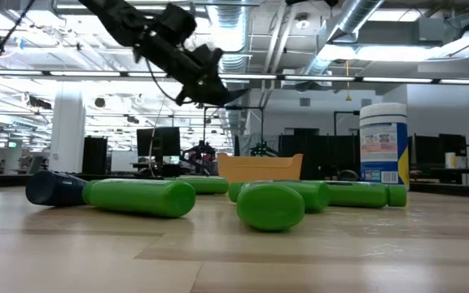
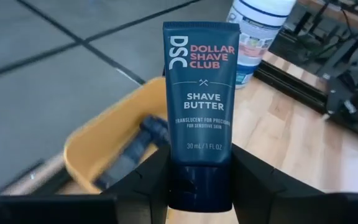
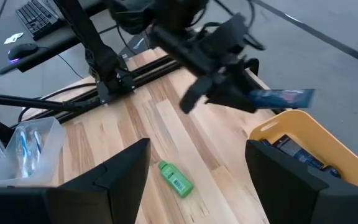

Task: Pick & Place Travel size toiletries
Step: Put the shave cream into the yellow bin

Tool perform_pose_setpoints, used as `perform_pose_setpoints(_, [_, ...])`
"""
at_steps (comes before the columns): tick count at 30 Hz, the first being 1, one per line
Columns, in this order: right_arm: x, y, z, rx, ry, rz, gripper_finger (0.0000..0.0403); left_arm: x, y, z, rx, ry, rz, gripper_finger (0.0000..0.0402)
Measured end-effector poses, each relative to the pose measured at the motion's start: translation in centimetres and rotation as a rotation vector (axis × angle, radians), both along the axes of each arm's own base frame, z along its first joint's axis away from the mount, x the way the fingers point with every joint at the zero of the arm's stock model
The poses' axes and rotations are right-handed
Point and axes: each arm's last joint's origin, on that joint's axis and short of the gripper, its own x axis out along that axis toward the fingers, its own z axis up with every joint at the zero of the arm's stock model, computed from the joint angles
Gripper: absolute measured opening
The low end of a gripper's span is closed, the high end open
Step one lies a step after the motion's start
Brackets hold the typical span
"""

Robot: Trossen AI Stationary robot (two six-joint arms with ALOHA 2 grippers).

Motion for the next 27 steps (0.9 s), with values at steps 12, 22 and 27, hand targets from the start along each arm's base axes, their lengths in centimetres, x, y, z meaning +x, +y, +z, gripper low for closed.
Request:
perform_pose_setpoints(12, [-0.1,-0.4,0.0,0.01,0.0,-0.02,0.0255,5.0,3.1,-4.4,0.056,0.156,-0.067,0.0124])
perform_pose_setpoints(22, [-0.1,-0.4,0.0,0.01,0.0,-0.021,0.0255,5.6,3.6,-8.1,0.02,0.249,-0.064,0.0131])
perform_pose_setpoints(27, [-0.1,-0.4,0.0,0.01,0.0,-0.02,0.0255,5.6,3.9,-9.3,0.006,0.291,-0.046,0.0132])
